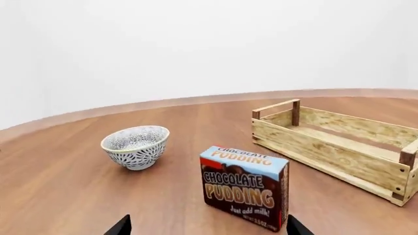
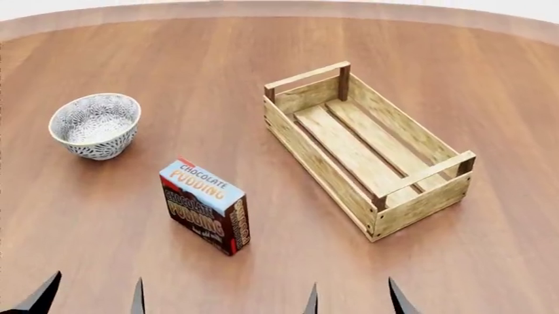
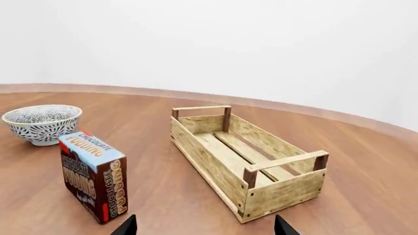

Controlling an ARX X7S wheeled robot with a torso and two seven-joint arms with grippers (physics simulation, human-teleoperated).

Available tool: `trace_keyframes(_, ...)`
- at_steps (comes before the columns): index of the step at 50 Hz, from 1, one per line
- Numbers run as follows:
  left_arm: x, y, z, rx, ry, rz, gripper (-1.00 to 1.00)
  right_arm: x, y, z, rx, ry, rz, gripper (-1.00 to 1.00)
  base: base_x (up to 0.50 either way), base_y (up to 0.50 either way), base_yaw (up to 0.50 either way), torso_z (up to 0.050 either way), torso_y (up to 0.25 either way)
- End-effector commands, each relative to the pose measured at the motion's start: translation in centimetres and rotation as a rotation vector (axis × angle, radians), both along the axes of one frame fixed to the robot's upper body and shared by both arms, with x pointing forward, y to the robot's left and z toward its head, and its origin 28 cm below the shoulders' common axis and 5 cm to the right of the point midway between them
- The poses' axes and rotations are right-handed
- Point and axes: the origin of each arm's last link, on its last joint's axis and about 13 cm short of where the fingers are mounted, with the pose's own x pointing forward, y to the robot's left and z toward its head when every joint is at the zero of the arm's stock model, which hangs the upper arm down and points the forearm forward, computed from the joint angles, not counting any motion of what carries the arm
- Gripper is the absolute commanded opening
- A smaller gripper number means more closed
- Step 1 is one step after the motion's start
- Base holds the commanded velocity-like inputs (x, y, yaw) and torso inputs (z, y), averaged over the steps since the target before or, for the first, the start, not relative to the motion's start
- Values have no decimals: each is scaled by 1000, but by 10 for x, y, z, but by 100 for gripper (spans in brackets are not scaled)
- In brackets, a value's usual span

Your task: Pick up the chocolate pudding and put it in the tray.

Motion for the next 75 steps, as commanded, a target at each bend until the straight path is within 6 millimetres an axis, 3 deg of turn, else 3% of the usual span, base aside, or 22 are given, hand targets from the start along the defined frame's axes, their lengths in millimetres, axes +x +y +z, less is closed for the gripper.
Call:
trace_keyframes(1,-1,-2,4,4,-14,-5,100,4,2,2,-7,-7,16,100,242,113,0,0,0)
trace_keyframes(21,-3,-5,7,-4,-24,-18,100,3,3,8,21,-30,14,100,264,10,0,0,0)
trace_keyframes(57,-2,-7,10,7,-38,-27,100,6,6,2,13,-19,33,100,284,0,0,0,0)
trace_keyframes(75,-5,-7,7,-4,-37,-31,100,-31,-1,-13,39,18,255,100,0,0,0,0,0)
